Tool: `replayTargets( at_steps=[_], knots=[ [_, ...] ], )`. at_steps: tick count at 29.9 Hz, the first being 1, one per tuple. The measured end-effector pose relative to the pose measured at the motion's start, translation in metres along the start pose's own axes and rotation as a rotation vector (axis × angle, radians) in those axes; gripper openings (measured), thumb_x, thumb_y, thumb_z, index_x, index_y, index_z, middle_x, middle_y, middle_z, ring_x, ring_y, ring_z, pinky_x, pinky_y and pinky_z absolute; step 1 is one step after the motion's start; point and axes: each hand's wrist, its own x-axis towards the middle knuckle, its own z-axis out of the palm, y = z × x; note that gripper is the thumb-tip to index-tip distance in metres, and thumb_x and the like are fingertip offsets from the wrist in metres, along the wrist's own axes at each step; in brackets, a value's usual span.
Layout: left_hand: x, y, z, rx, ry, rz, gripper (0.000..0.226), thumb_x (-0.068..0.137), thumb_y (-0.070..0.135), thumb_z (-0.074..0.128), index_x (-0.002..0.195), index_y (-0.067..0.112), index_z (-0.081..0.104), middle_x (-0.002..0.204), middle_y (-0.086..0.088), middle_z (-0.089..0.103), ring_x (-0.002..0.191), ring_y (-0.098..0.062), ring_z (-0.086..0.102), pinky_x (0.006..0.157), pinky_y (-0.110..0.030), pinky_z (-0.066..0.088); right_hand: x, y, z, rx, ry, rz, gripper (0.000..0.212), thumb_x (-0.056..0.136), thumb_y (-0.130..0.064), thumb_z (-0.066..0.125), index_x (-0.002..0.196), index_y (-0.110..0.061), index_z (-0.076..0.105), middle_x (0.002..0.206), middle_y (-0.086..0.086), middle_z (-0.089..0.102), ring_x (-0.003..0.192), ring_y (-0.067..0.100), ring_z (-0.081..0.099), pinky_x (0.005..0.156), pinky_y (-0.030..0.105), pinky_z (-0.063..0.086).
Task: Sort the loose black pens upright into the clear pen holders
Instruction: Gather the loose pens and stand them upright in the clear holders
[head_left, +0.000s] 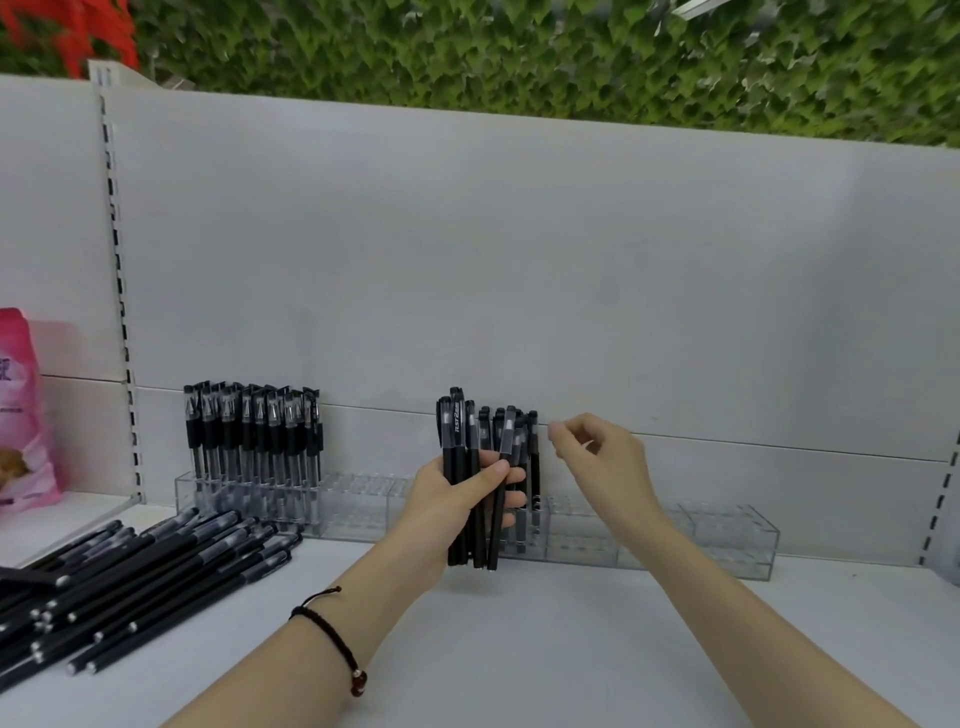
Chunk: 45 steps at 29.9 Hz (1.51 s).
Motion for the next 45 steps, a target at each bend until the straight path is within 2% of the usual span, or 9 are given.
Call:
replayTargets(
  at_steps=[7,14,17,23,30,33,37,41,45],
  knots=[
    [-0.003,-0.006,0.008,0.024,-0.099,0.002,0.016,0.092,0.009,0.061,0.108,0.005,0.062,0.096,-0.016,0.074,0.079,-0.027,0.072,0.07,-0.039,0.061,-0.009,-0.019,-0.011,0.28,-0.402,0.093,0.02,0.091,-0.023,0.064,0.091,-0.006,0.074,0.06,0.002,0.053,0.045,0.006,0.038,0.043,0.015,0.029],
    [0.002,-0.004,0.0,-0.03,-0.007,-0.01,0.019,0.095,0.022,0.058,0.111,0.014,0.066,0.096,-0.014,0.075,0.08,-0.029,0.073,0.076,-0.041,0.06,0.011,-0.019,-0.023,0.447,0.111,0.142,0.015,0.099,-0.021,0.052,0.091,-0.013,0.061,0.077,0.001,0.059,0.045,0.007,0.041,0.042,0.019,0.031],
    [0.004,-0.002,-0.002,-0.014,0.072,-0.012,0.02,0.095,0.026,0.059,0.11,0.014,0.065,0.081,-0.009,0.074,0.056,-0.02,0.063,0.059,-0.033,0.058,0.012,-0.014,-0.023,0.336,0.173,0.073,0.016,0.099,-0.024,0.051,0.094,-0.012,0.061,0.074,-0.002,0.058,0.046,0.004,0.041,0.047,0.017,0.035],
    [0.005,-0.002,0.0,0.04,0.083,0.018,0.02,0.098,0.024,0.054,0.105,0.007,0.047,0.066,-0.004,0.065,0.047,-0.014,0.044,0.043,-0.025,0.039,0.007,-0.005,-0.007,0.118,0.088,-0.027,0.009,0.097,-0.025,0.055,0.091,-0.021,0.061,0.073,-0.008,0.059,0.059,0.009,0.049,0.062,0.024,0.041],
    [0.003,-0.004,0.0,0.052,0.024,0.038,0.016,0.094,0.017,0.06,0.102,0.004,0.06,0.079,-0.005,0.069,0.058,-0.016,0.056,0.05,-0.027,0.047,0.0,0.011,0.005,-0.176,-0.168,-0.007,0.018,0.09,-0.037,0.064,0.082,-0.021,0.068,0.078,-0.009,0.065,0.076,0.009,0.059,0.068,0.025,0.045],
    [0.002,-0.004,0.001,0.019,0.035,0.03,0.022,0.093,0.017,0.062,0.107,0.001,0.061,0.08,-0.005,0.07,0.063,-0.015,0.063,0.054,-0.026,0.052,-0.002,0.011,0.005,-0.253,-0.13,0.006,0.03,0.088,-0.047,0.062,0.083,-0.018,0.071,0.079,-0.009,0.067,0.079,0.009,0.061,0.072,0.031,0.049],
    [0.0,-0.004,0.003,-0.023,0.016,0.016,0.027,0.094,0.016,0.06,0.113,-0.003,0.059,0.085,-0.009,0.072,0.064,-0.015,0.067,0.057,-0.027,0.056,-0.008,0.001,0.001,-0.062,-0.007,-0.031,0.03,0.091,-0.046,0.057,0.075,-0.023,0.066,0.07,-0.011,0.062,0.065,0.006,0.052,0.063,0.025,0.04],
    [-0.003,-0.005,0.004,-0.008,-0.047,0.022,0.025,0.092,0.015,0.062,0.113,0.003,0.059,0.092,-0.014,0.074,0.07,-0.02,0.069,0.063,-0.032,0.059,-0.012,-0.015,0.0,0.116,-0.139,-0.03,0.015,0.088,-0.036,0.066,0.08,-0.025,0.074,0.069,-0.014,0.066,0.059,-0.001,0.051,0.06,0.014,0.042],
    [-0.003,-0.01,0.005,-0.019,-0.081,-0.009,0.025,0.091,0.014,0.062,0.114,0.002,0.061,0.097,-0.019,0.073,0.077,-0.027,0.071,0.065,-0.035,0.059,-0.014,-0.021,-0.001,0.275,-0.282,0.08,0.016,0.091,-0.021,0.066,0.083,-0.008,0.072,0.052,-0.006,0.054,0.042,0.004,0.041,0.043,0.014,0.033]
  ],
)
